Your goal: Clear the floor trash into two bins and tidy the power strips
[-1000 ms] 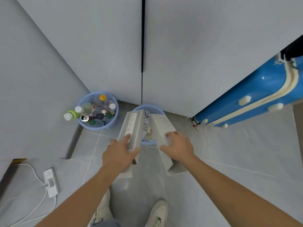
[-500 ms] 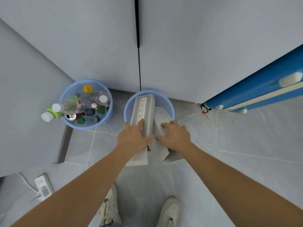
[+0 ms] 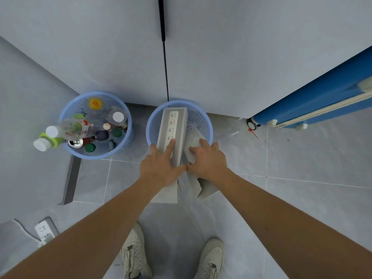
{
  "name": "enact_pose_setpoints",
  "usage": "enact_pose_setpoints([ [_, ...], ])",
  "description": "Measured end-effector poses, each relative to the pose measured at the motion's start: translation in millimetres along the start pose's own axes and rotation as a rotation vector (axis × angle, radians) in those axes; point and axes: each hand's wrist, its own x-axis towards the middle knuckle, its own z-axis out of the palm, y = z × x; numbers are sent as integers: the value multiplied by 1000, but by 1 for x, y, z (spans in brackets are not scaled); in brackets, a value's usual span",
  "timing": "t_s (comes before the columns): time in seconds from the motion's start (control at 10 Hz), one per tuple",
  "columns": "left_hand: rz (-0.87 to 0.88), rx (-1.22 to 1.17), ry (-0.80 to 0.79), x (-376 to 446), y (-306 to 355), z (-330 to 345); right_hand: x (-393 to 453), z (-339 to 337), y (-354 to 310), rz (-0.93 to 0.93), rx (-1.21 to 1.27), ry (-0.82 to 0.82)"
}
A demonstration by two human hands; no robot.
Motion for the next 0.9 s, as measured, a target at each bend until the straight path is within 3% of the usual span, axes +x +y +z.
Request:
enact_pose_setpoints([
  [0.6,10,-48,167,-7,-13,-9,-19,-24,3,31,208,165],
  [0.7,62,-12,194,-21,-18,-13,-35,-28,1,7,222,182],
  [0.9,258,-40,161,-79,-15,-90,-108,-84,-4,-35,283,205],
])
